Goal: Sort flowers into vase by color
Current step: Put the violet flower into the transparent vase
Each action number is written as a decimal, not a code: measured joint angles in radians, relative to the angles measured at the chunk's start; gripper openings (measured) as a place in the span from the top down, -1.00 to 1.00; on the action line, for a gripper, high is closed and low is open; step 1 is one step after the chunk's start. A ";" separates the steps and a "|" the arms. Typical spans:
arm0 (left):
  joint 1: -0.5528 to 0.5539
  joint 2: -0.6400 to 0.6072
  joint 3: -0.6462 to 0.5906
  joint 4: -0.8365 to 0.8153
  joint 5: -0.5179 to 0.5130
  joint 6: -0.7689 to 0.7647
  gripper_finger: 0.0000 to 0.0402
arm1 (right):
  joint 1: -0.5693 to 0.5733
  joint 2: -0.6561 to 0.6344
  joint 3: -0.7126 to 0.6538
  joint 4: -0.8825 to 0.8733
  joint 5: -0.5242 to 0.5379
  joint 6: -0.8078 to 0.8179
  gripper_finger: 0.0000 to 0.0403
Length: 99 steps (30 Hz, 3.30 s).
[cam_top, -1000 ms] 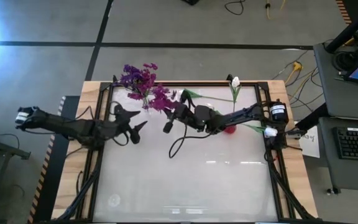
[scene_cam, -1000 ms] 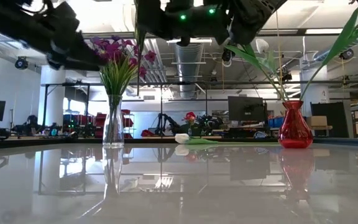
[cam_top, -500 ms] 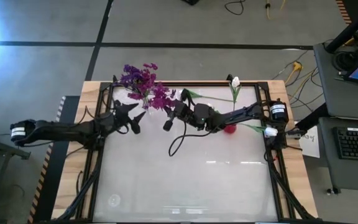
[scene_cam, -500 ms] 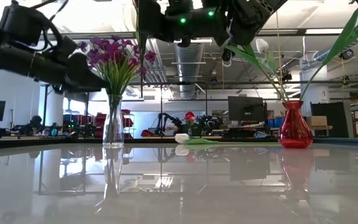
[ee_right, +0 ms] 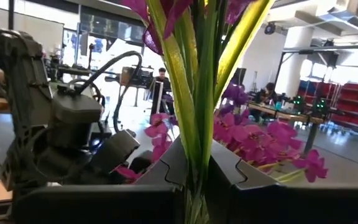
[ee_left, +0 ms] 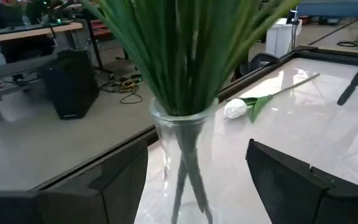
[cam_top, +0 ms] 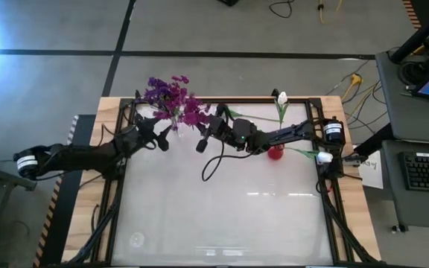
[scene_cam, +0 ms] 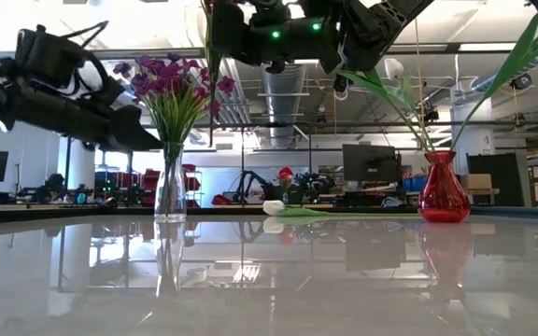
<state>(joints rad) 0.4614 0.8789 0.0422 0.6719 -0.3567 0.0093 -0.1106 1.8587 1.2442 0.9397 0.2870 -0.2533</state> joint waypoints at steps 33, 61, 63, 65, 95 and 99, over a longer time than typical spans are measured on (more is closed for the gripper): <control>0.199 0.717 0.090 0.705 0.233 0.093 -0.17 | -0.017 0.003 0.012 -0.018 -0.038 -0.012 0.89; 0.191 0.891 0.087 0.903 0.317 -0.105 0.30 | -0.134 0.008 0.091 0.013 -0.263 0.138 0.89; 0.185 0.891 0.087 0.902 0.322 -0.105 0.30 | -0.134 0.008 0.091 0.016 -0.264 0.137 0.89; 0.179 0.891 0.087 0.902 0.331 -0.105 0.30 | -0.134 0.008 0.091 0.016 -0.265 0.130 0.89; 0.044 0.891 0.139 0.893 0.316 -0.108 0.31 | -0.132 0.008 0.088 -0.074 -0.270 0.138 0.89; 0.023 0.890 0.139 0.896 0.316 -0.073 0.31 | -0.132 0.008 0.087 -0.077 -0.270 0.138 0.89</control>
<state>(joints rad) 0.4842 1.7688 0.1814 1.5677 -0.0410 -0.0639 -0.2428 1.8671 1.3315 0.8630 0.0166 -0.1150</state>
